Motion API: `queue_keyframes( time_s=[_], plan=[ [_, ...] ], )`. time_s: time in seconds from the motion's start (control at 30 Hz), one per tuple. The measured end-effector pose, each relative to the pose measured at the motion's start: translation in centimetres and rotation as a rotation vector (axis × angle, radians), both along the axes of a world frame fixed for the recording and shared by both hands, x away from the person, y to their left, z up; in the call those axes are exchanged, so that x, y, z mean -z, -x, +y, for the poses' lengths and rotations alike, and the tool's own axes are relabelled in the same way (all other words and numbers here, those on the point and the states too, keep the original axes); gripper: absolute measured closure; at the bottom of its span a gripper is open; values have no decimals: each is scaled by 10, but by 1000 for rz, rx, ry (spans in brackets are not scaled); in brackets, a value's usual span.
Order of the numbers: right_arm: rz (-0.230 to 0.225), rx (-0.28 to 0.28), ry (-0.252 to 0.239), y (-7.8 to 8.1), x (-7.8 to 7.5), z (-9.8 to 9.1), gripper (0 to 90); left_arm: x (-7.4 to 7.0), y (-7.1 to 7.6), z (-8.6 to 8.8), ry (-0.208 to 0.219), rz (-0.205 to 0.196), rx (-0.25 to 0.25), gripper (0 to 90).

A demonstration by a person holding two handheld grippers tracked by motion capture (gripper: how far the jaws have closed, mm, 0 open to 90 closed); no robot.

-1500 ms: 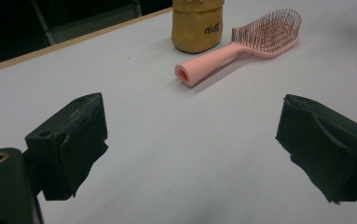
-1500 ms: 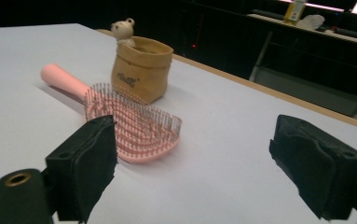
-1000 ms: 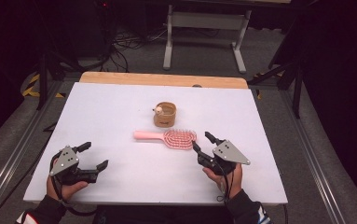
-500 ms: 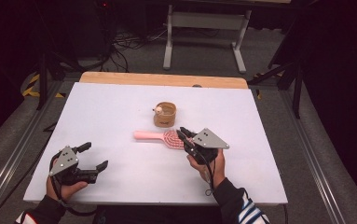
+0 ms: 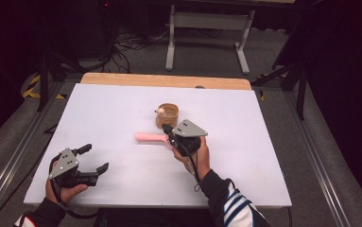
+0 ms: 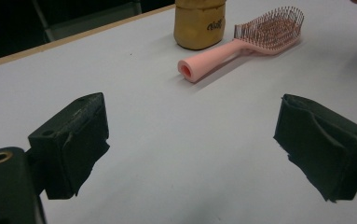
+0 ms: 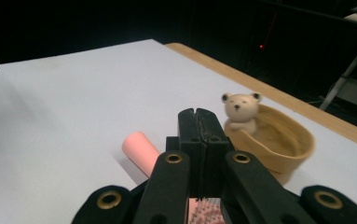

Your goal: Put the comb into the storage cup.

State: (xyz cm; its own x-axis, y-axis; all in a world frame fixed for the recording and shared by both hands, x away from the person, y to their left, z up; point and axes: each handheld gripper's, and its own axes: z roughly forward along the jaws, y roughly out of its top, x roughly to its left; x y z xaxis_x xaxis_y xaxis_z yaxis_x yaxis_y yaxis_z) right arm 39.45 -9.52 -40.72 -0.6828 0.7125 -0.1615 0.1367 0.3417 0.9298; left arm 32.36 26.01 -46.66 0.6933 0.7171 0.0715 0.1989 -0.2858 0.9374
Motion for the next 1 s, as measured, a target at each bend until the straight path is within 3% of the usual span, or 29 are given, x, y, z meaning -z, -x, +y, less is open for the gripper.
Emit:
queue_keyframes(
  time_s=[0.2,0.23,0.33,0.47,0.5,1.0],
  plan=[
    [38,-4,34,-9,5,23,900,0,1,1,-1,3,4,110],
    [64,-6,44,-13,8,33,900,0,1,1,4,1,8,110],
    [70,-2,79,-17,12,46,900,0,1,2,7,-2,14,110],
    [99,-3,85,-23,16,56,900,0,1,3,14,-2,15,110],
    [113,6,110,-27,19,63,900,-1,1,5,13,-9,15,109],
    [211,68,242,-51,41,90,900,-1,2,6,14,-16,21,106]
  ],
)
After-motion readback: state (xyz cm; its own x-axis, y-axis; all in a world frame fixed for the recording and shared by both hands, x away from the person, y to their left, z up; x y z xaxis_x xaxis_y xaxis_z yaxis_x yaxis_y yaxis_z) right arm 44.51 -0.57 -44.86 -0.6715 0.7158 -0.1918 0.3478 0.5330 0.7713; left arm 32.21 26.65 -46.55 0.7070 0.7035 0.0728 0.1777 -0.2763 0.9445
